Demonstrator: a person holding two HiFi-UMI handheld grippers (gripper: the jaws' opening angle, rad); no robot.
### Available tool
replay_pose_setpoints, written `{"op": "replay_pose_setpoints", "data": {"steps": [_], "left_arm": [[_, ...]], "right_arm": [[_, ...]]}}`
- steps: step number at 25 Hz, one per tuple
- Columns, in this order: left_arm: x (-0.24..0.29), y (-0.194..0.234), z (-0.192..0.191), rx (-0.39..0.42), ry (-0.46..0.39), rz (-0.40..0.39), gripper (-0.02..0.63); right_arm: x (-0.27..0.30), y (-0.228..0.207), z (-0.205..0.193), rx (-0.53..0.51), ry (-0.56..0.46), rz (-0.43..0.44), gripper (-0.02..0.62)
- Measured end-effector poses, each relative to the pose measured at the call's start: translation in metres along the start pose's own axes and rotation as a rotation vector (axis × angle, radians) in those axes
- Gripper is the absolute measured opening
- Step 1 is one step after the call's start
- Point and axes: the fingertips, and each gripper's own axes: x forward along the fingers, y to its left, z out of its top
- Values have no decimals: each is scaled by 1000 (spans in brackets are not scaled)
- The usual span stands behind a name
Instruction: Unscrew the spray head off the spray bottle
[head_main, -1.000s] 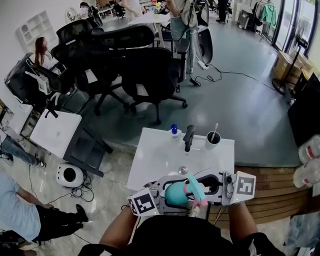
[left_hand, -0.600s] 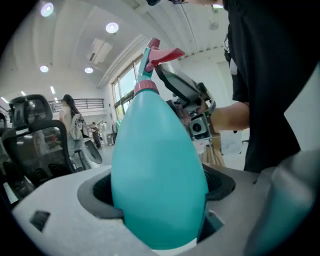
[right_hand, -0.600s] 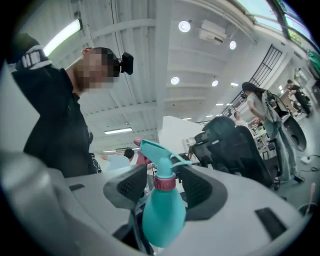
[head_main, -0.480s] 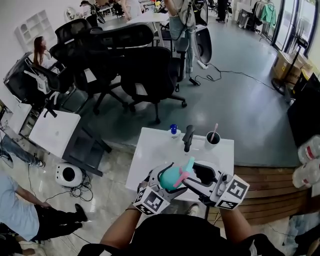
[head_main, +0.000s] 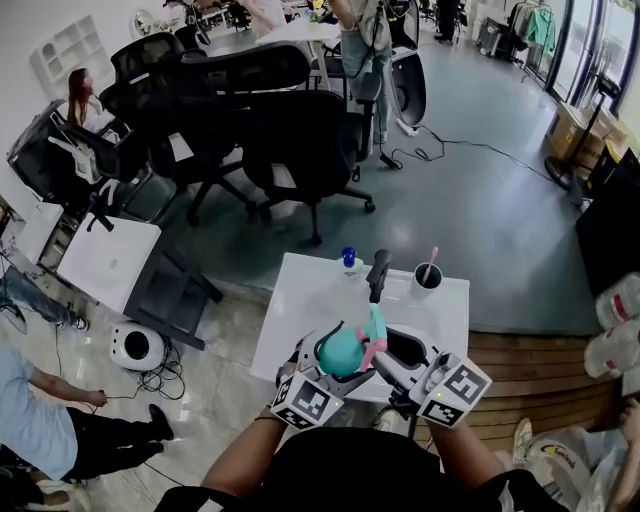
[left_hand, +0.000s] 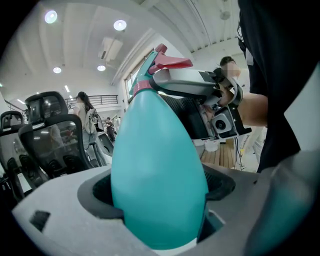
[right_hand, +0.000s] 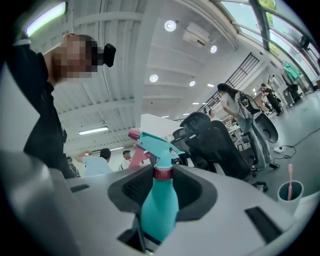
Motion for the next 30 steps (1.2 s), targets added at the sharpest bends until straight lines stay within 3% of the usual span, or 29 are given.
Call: {"op": "replay_pose_setpoints", "data": {"steps": [3,7,12,15,17,19,21,30], "left_arm": [[-4,-5,6,-3,-37,-45,472],[-13,-18,18,12,-116,-159,472],[-31,-47,48,41,-220,-394,472],[-40,-64,55,41,-238,-498,472],[-42,-70,56,49,-236,-522,472],[-40,-68,56,45,-238,-509,472],[-38,-58,56,24,-245,-456,472],[-23,13,25,-74,-158,-78,472]], "right_arm": [[-1,7,3,-19,0,59,124],[-5,23,11,-74,-2,205,123],[-19,51,20,-149,-2,471,121],[-27,66,23,-113,44,586,121],[-31,69,23,-98,70,636,121],[-31,66,23,-103,64,634,124],[-27,54,25,-131,20,571,127],[-30,-9,31,-84,-76,220,120]]}}
